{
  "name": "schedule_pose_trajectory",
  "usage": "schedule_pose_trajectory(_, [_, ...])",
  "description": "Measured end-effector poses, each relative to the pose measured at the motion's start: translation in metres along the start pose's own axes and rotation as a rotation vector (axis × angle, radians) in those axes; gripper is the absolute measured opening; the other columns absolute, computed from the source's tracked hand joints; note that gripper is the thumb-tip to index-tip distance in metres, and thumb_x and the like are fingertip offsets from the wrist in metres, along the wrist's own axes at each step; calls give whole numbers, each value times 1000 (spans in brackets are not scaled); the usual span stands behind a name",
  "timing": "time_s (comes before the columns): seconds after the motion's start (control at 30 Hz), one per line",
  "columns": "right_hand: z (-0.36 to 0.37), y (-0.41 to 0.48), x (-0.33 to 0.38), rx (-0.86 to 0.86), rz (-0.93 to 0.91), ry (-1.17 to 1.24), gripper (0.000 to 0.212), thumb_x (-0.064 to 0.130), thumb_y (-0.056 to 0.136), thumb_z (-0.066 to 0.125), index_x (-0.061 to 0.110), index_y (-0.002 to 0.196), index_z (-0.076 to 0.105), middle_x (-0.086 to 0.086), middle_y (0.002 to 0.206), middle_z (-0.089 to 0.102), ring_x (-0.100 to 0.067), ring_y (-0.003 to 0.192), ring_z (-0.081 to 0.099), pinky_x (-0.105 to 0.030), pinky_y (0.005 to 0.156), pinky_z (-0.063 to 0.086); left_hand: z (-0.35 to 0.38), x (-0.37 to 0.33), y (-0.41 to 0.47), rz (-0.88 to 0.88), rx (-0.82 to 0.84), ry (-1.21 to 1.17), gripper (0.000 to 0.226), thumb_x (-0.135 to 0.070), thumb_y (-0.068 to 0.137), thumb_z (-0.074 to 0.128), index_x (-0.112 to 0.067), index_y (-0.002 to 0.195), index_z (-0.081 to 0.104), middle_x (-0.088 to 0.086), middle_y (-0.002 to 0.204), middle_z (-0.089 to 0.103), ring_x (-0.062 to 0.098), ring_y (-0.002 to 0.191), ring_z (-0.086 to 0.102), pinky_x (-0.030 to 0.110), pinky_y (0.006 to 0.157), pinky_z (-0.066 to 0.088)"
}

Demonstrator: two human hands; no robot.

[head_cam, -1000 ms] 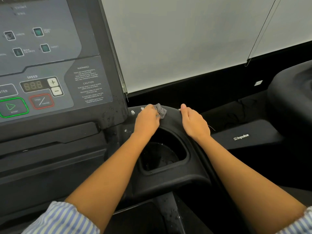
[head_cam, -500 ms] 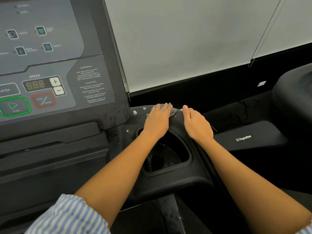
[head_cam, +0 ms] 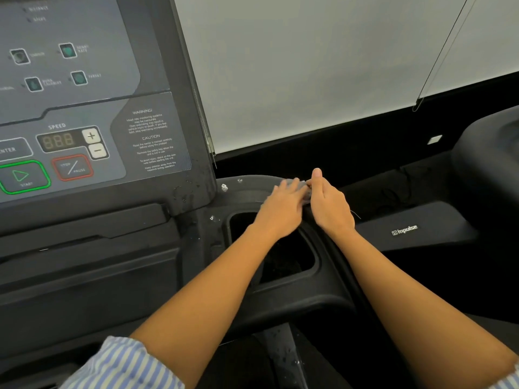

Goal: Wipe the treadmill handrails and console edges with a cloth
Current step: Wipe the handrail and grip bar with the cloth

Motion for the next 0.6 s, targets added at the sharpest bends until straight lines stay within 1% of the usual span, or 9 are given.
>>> schedule_pose_trajectory(0.07, [-1, -1, -1, -2, -12, 10, 55, 49, 99, 18, 15, 101, 61, -3, 86, 61, -19, 88, 60, -29, 67, 34, 5, -5, -1, 57, 12, 31, 45, -21, 99, 33, -17, 144, 27, 11, 152, 24, 31, 139, 19, 48, 113, 21])
schedule_pose_trajectory(0.13, [-3, -2, 0, -1, -11, 0, 56, 48, 100, 18, 12, 106, 61, -10, 99, 65, -23, 96, 60, -28, 68, 34, 4, -1, 1, 75, -16, 143, 46, -20, 99, 33, -14, 144, 26, 13, 152, 24, 31, 139, 19, 44, 114, 18])
schedule_pose_trajectory(0.17, [-2, -2, 0, 5, -8, -12, 57, 48, 100, 18, 11, 109, 60, -10, 102, 64, -24, 96, 59, -29, 70, 34, 2, 4, 3, 58, -30, 204, 46, -20, 99, 33, -11, 144, 26, 14, 151, 24, 31, 139, 20, 43, 114, 17])
schedule_pose_trajectory(0.23, [-1, -2, 0, 22, -10, -50, 58, 49, 99, 16, 12, 108, 60, -6, 96, 61, -19, 87, 55, -29, 69, 33, -6, 22, 8, -38, -56, 305, 46, -21, 99, 32, -8, 143, 26, 16, 149, 26, 33, 136, 24, 43, 113, 19])
schedule_pose_trajectory(0.3, [1, -2, -1, 28, -7, -81, 59, 51, 99, 15, 14, 103, 60, 0, 88, 58, -15, 79, 53, -29, 64, 32, -19, 47, 10, -162, -67, 382, 45, -21, 98, 32, -6, 141, 28, 17, 143, 33, 33, 128, 33, 43, 109, 24])
schedule_pose_trajectory(0.37, [2, 0, -4, 27, -1, -95, 61, 52, 98, 14, 13, 101, 62, -2, 90, 61, -11, 74, 51, -27, 61, 32, -34, 71, 7, -329, -30, 429, 46, -18, 97, 33, -3, 140, 27, 18, 139, 35, 33, 125, 35, 43, 108, 24])
schedule_pose_trajectory(0.47, [3, 1, -5, 26, -9, -103, 62, 52, 98, 14, 15, 99, 63, -3, 94, 64, -7, 72, 49, -24, 59, 33, -38, 89, -7, -562, 80, 415, 62, -12, 93, 43, -1, 144, 11, 22, 148, 16, 36, 136, 17, 44, 114, 16])
schedule_pose_trajectory(0.53, [4, 2, -5, 30, -9, -101, 62, 53, 98, 14, 17, 99, 64, -2, 94, 65, -8, 74, 50, -26, 62, 34, -35, 91, -18, -657, 27, 356, 73, -9, 90, 49, 0, 145, 2, 21, 151, 5, 37, 138, 12, 45, 113, 22])
schedule_pose_trajectory(0.6, [4, 2, -5, 31, -8, -104, 62, 53, 98, 13, 18, 99, 64, 0, 93, 64, -6, 72, 50, -26, 62, 33, -33, 91, -27, -717, -60, 289, 75, -10, 90, 49, 0, 145, -1, 21, 152, 3, 37, 138, 17, 43, 111, 28])
Point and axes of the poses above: each hand's wrist, its own y-axis towards the middle knuckle, its own z-axis out of the palm, x = y × z, the point moved 5 cm from there along y, towards the middle knuckle
